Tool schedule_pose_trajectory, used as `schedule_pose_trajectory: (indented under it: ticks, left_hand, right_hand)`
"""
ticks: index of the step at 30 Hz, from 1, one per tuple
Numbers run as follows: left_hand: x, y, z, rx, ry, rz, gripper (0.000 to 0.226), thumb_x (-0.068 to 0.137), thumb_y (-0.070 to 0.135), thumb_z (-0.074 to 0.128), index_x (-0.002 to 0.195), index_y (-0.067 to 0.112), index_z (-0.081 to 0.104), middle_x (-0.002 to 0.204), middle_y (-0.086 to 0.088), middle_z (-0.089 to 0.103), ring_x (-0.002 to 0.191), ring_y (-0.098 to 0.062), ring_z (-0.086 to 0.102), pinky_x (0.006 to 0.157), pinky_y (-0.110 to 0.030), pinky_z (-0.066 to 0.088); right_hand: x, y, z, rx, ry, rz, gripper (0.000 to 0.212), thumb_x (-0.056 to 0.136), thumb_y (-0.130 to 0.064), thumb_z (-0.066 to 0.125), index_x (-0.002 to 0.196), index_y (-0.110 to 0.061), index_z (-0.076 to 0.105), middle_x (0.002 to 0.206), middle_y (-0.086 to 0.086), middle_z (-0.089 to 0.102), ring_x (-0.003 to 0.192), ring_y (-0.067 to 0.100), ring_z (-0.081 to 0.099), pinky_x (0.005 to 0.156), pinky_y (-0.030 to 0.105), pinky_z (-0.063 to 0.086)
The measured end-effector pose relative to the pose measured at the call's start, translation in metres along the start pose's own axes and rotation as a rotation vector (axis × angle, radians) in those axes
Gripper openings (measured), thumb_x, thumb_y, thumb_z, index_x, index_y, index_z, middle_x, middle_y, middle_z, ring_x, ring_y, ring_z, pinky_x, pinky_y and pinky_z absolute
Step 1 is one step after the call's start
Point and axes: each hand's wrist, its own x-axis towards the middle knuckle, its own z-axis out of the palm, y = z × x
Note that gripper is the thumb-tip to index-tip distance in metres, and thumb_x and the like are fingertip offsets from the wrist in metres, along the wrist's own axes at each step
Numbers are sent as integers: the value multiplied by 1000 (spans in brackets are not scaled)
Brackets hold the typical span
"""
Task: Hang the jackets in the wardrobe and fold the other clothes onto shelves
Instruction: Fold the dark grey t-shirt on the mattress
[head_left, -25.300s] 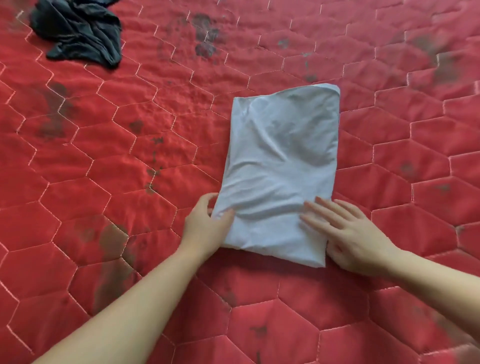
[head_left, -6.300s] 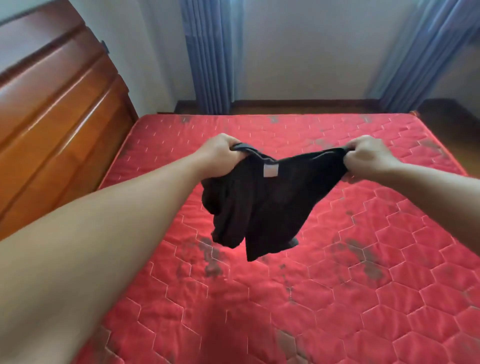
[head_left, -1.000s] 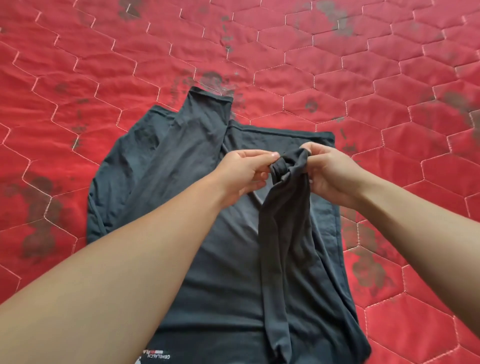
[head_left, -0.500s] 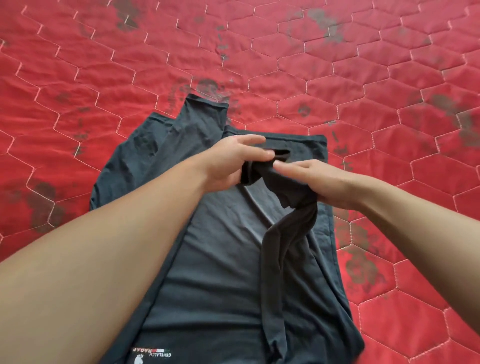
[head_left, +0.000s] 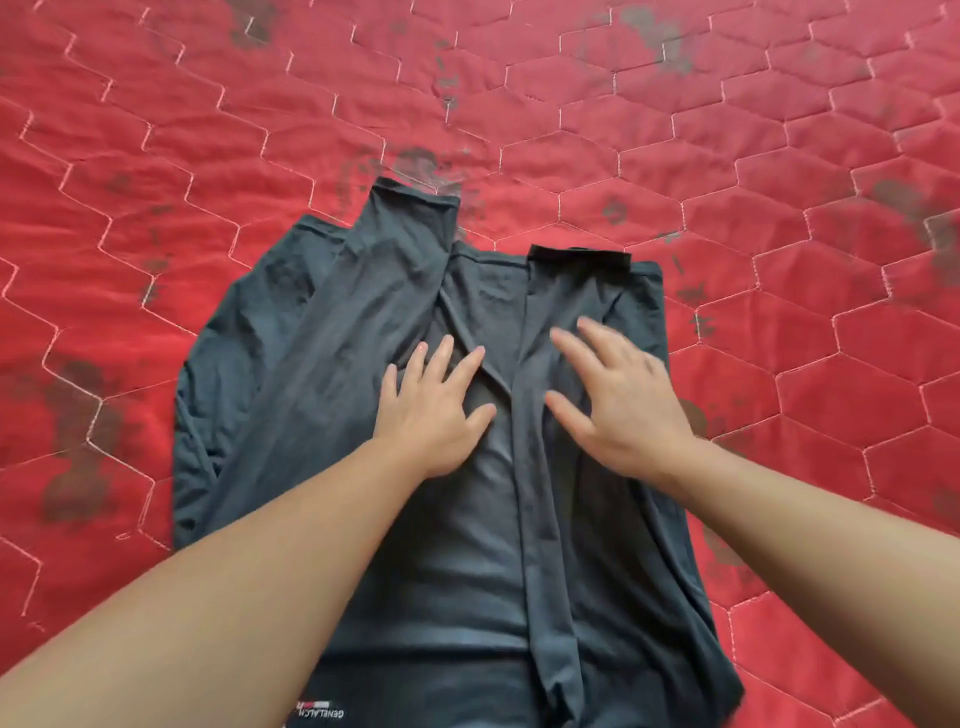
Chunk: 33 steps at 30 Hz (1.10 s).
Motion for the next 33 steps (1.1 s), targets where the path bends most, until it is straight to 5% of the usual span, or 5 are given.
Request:
schedule_pose_trajectory:
  ticks: [8, 17, 20, 27, 33]
  left_hand:
    - [-35, -101, -32, -318, 388, -188, 50, 97, 29, 48, 146, 26, 37, 153, 1, 35, 140, -22, 30, 112, -47, 26]
    - [22, -146, -71, -657, 164, -316, 38, 90, 37, 59, 123, 19, 55, 96, 1, 67, 94, -21, 62, 83, -31, 48]
    - [33, -142, -78, -629, 27, -341, 33, 84, 45, 66, 92, 13, 65, 77, -5, 66, 73, -26, 61, 66, -29, 48]
    - [7, -167, -70, -1225, -33, -165, 18, 96, 23, 57, 108, 18, 69, 110, -2, 73, 105, -18, 67, 100, -37, 49]
    - [-58, -201, -50, -1222, -508, -383, 51, 81, 58, 66, 109, 15, 70, 102, 2, 74, 94, -15, 71, 97, -44, 51]
  right_hand:
    - [17, -80, 10, 24, 46, -54, 58, 89, -41, 57, 140, -16, 46, 145, 6, 44, 136, 24, 39, 110, 44, 28]
    - [129, -167, 18, 1128, -44, 752, 49, 76, -40, 76, 110, -12, 53, 94, 5, 65, 74, 19, 69, 62, 29, 56]
    - [150, -170, 21, 1151, -141, 729, 26, 81, -28, 76, 80, -19, 52, 66, 2, 51, 46, 13, 47, 37, 17, 30]
    - [135, -177, 10, 1762, -322, 649, 22, 83, -25, 56, 99, -13, 66, 91, 7, 71, 80, 22, 67, 78, 30, 53]
    - [78, -196, 38, 1192, -426, 512, 60, 65, -60, 75, 109, -22, 66, 108, -4, 74, 100, 15, 69, 90, 39, 54]
